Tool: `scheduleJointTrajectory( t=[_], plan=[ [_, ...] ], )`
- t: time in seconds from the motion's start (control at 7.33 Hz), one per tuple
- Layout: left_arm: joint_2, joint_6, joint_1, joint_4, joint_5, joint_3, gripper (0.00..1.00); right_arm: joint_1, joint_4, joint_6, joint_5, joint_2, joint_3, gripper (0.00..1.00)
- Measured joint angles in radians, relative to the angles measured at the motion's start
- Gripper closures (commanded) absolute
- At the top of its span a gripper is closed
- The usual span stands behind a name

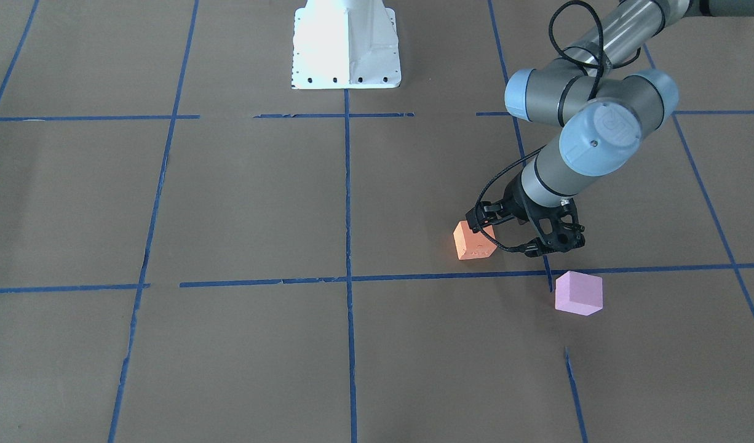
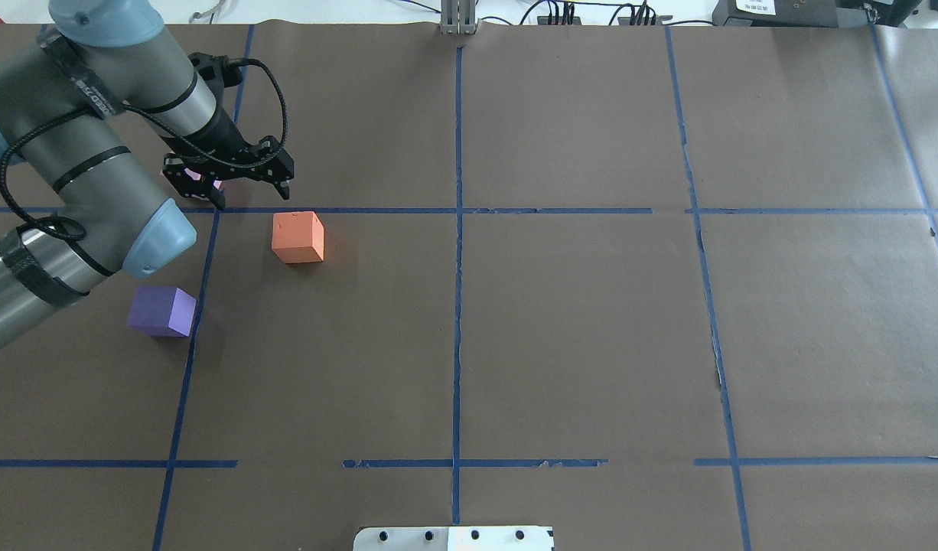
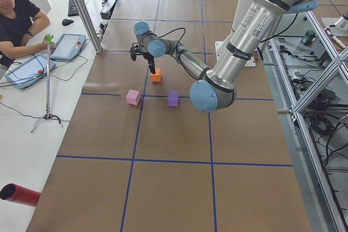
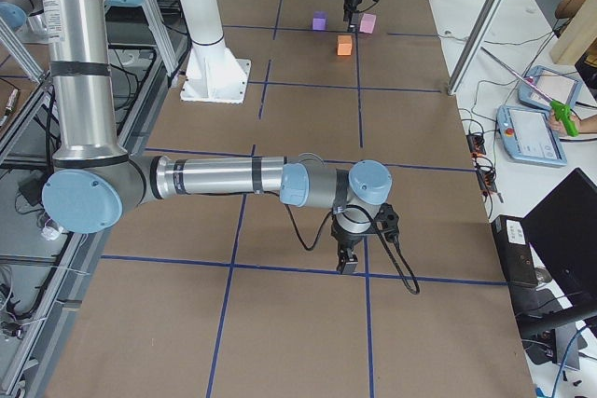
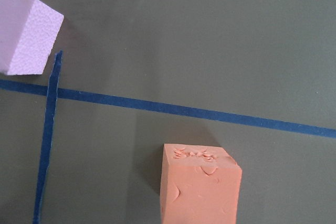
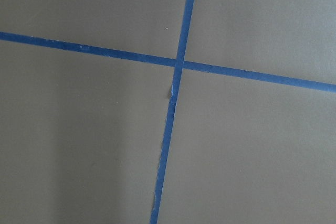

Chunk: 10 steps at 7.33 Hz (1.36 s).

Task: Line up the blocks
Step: 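Lower the left gripper and grasp the orange cube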

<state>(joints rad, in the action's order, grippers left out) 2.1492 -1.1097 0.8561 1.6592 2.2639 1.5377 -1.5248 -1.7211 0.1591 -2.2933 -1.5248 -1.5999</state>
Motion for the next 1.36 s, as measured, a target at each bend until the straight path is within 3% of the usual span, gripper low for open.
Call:
scheduleJointTrajectory(
  t=[1.36],
  plan=[
    [0.021, -0.125, -0.095, 0.179, -0.148, -0.129, 0.0, 0.0, 0.0, -0.001, 0.0, 0.0, 0.0, 0.0]
  ],
)
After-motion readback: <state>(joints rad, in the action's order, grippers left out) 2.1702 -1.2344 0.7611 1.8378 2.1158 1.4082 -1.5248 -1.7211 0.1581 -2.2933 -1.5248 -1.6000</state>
